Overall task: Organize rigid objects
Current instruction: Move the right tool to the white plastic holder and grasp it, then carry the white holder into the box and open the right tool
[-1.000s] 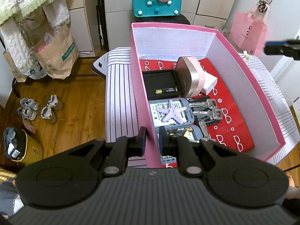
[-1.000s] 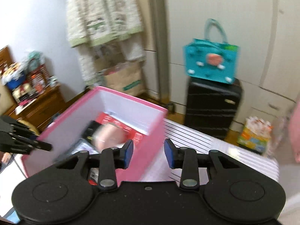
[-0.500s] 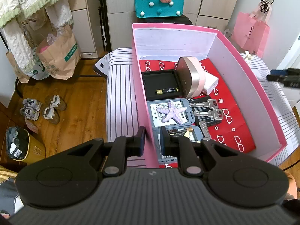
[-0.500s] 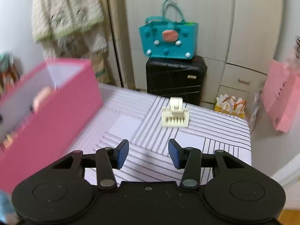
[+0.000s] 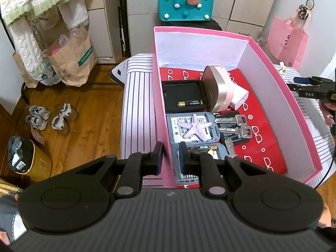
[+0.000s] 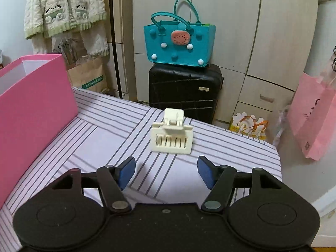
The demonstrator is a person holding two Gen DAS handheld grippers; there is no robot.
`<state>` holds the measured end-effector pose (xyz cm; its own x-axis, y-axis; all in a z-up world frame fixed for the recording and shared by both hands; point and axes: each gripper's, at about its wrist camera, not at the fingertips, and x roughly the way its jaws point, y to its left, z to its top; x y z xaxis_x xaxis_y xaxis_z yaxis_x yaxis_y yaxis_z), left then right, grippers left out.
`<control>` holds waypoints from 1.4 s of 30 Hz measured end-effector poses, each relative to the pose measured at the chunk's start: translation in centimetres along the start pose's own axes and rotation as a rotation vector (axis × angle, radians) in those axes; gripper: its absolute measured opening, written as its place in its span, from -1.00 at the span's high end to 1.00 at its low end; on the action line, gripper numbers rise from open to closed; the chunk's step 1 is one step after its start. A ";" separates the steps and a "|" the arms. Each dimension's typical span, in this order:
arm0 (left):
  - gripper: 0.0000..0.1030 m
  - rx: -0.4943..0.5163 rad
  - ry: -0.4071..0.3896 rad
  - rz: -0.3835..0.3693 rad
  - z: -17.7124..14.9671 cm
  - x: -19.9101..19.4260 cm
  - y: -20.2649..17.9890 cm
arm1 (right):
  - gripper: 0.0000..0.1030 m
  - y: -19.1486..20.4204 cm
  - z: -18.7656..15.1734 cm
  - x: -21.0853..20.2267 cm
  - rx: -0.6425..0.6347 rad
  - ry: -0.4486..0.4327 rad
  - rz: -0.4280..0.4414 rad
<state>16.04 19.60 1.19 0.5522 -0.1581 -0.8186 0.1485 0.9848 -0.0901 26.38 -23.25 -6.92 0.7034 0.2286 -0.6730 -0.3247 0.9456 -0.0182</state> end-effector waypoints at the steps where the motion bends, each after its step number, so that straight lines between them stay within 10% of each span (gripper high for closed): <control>1: 0.74 0.003 -0.005 0.002 -0.1 0.0 -0.1 | -0.37 -0.1 0.0 0.2 -0.008 -0.004 -0.009; 12: 0.83 0.025 -0.031 0.023 -0.4 -0.2 -0.3 | -0.39 0.2 0.9 2.1 -0.102 -0.083 -0.011; 15: 0.83 0.027 -0.022 0.025 -0.2 -0.1 -0.3 | -0.11 -0.5 1.1 2.5 -0.041 -0.090 0.013; 30: 0.83 0.022 -0.017 0.010 -0.2 0.1 0.1 | -0.11 6.1 4.5 -8.2 0.054 -0.085 0.342; 42: 0.80 0.023 -0.017 -0.020 -0.2 0.2 0.5 | -0.11 17.5 6.3 -10.7 -0.201 -0.007 0.586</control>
<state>16.05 20.08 0.90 0.5631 -0.1788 -0.8068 0.1780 0.9796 -0.0928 17.11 -7.69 4.63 0.3760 0.6988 -0.6085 -0.7704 0.6007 0.2137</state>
